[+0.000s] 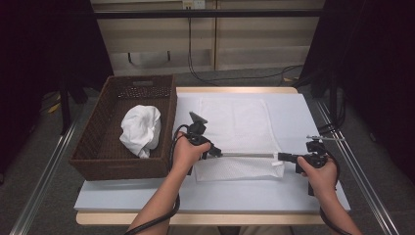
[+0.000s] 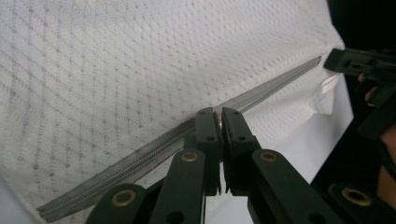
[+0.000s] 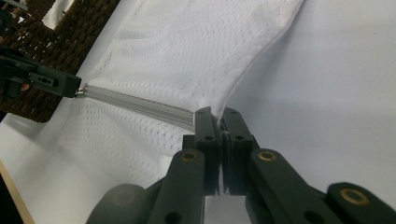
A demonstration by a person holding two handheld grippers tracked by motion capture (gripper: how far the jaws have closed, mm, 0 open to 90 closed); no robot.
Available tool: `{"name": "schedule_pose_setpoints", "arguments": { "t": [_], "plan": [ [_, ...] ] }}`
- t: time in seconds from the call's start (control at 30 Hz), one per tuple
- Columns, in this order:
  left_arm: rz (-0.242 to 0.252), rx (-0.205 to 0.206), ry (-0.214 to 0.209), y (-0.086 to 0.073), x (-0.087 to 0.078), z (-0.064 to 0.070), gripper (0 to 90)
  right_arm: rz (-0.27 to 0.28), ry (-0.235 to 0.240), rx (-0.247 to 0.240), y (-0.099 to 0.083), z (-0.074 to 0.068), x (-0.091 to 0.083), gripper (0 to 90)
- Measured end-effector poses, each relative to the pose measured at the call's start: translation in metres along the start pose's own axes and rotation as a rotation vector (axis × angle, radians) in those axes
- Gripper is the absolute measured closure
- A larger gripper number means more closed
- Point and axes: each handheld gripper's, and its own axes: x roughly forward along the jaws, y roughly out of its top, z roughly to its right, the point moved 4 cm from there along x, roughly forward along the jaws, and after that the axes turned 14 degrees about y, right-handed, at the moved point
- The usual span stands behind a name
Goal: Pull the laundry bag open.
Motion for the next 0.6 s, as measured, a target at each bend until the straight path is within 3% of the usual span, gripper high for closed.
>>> {"name": "schedule_pose_setpoints", "arguments": {
  "t": [0.6],
  "plan": [
    [0.004,0.007,0.008,-0.0004,-0.0042,-0.0022,86.9,-0.001,0.003,-0.003,-0.0003,-0.0004,0.001,86.6]
  ]
}}
